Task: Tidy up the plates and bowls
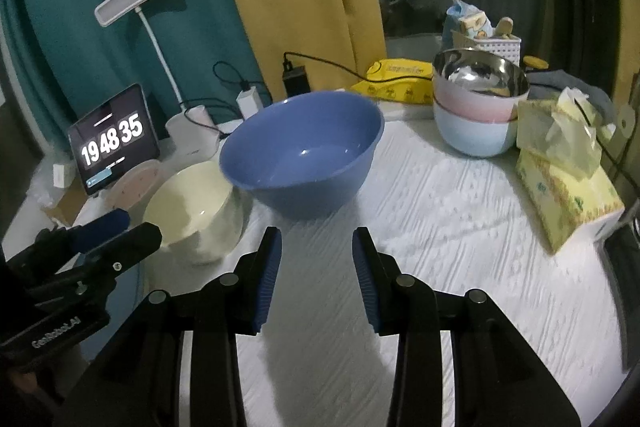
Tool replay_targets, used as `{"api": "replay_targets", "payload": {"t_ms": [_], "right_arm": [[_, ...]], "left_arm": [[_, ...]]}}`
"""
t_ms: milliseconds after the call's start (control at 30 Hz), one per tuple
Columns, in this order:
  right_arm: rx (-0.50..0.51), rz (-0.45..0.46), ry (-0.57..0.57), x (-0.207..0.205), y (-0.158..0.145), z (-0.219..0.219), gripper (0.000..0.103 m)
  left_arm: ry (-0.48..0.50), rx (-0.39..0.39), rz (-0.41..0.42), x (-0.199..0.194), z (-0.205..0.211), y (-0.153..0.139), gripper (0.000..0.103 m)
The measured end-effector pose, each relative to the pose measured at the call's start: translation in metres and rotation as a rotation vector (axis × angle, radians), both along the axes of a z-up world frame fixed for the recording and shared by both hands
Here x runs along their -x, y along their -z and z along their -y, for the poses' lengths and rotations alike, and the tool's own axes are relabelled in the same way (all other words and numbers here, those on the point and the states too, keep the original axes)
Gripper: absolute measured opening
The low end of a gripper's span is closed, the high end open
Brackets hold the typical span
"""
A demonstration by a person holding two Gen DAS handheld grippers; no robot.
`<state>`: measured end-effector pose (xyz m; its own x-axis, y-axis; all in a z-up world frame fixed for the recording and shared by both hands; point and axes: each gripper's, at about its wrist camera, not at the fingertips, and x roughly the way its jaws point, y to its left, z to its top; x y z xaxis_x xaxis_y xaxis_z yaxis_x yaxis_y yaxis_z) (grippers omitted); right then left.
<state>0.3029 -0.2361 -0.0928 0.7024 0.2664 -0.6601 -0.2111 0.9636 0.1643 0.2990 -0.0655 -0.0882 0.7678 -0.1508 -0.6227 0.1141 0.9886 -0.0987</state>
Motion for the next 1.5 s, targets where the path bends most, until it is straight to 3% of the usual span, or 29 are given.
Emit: {"api": "replay_targets", "payload": {"t_ms": [567, 667, 767, 1100, 1167, 1233, 1333, 1433, 1500], "right_arm": [[0.009, 0.006, 0.062, -0.063, 0.006, 0.011, 0.044], [0.023, -0.004, 0.072, -0.073, 0.013, 0.01, 0.044], [0.03, -0.029, 0.077, -0.08, 0.025, 0.011, 0.051], [0.051, -0.102, 0.086, -0.085, 0.057, 0.017, 0.051], [0.038, -0.108, 0.09, -0.085, 0.061, 0.02, 0.049], [0.034, -0.112, 0.092, -0.085, 0.062, 0.021, 0.035], [0.027, -0.112, 0.086, -0.084, 0.062, 0.022, 0.02], [0.023, -0.096, 0.072, -0.083, 0.058, 0.021, 0.017], [0.028, -0.08, 0.077, -0.08, 0.054, 0.022, 0.017]], "left_arm": [[-0.021, 0.035, 0.023, -0.055, 0.005, -0.003, 0.061], [-0.025, 0.037, 0.013, -0.062, 0.006, 0.001, 0.061], [-0.026, 0.032, -0.002, -0.069, 0.007, 0.007, 0.061], [-0.021, -0.036, -0.019, -0.083, 0.02, 0.026, 0.061], [-0.017, -0.049, -0.022, -0.085, 0.024, 0.029, 0.061], [-0.013, -0.054, -0.03, -0.087, 0.027, 0.033, 0.06], [0.003, -0.069, -0.033, -0.089, 0.031, 0.035, 0.042], [0.03, -0.071, -0.044, -0.089, 0.036, 0.037, 0.031], [0.03, -0.082, -0.036, -0.087, 0.038, 0.036, 0.03]]}}
